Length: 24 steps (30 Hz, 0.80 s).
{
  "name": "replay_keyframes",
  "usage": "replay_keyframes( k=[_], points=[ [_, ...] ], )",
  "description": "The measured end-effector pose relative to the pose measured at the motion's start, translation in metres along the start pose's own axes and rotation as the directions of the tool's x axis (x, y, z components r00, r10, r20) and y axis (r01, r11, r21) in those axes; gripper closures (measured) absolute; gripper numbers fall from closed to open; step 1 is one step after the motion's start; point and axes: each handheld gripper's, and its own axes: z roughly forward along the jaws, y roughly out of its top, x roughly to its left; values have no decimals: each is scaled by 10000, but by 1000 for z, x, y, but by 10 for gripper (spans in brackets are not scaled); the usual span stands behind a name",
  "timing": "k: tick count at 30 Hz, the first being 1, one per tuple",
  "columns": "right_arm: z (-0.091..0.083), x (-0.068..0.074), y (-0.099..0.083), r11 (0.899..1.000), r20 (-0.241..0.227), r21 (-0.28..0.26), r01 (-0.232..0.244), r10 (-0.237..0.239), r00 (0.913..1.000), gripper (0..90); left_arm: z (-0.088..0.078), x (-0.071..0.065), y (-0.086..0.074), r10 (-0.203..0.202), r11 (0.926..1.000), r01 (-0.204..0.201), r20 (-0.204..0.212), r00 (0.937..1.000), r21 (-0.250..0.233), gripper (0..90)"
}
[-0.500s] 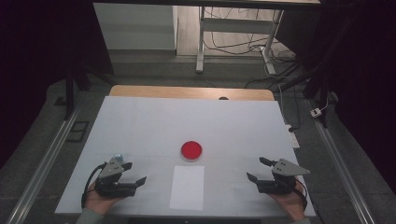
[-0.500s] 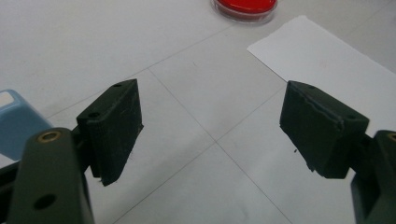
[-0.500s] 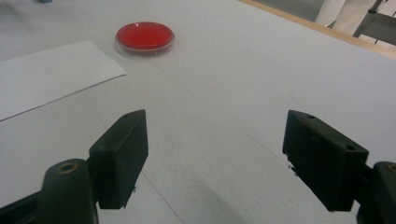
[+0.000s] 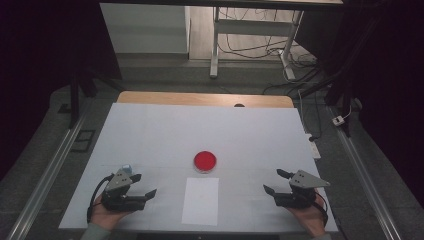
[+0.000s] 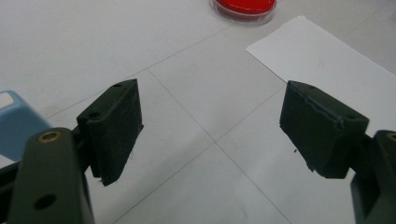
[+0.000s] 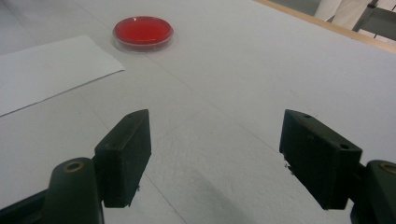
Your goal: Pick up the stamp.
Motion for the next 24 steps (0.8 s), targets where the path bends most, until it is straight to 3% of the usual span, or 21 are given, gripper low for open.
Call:
replay_keyframes(
  k=[24],
  points=[
    [1, 0, -1, 9999, 118, 126, 35, -36, 9999, 256, -11, -5, 13, 366, 9989, -372, -228, 9991, -299, 216]
  ],
)
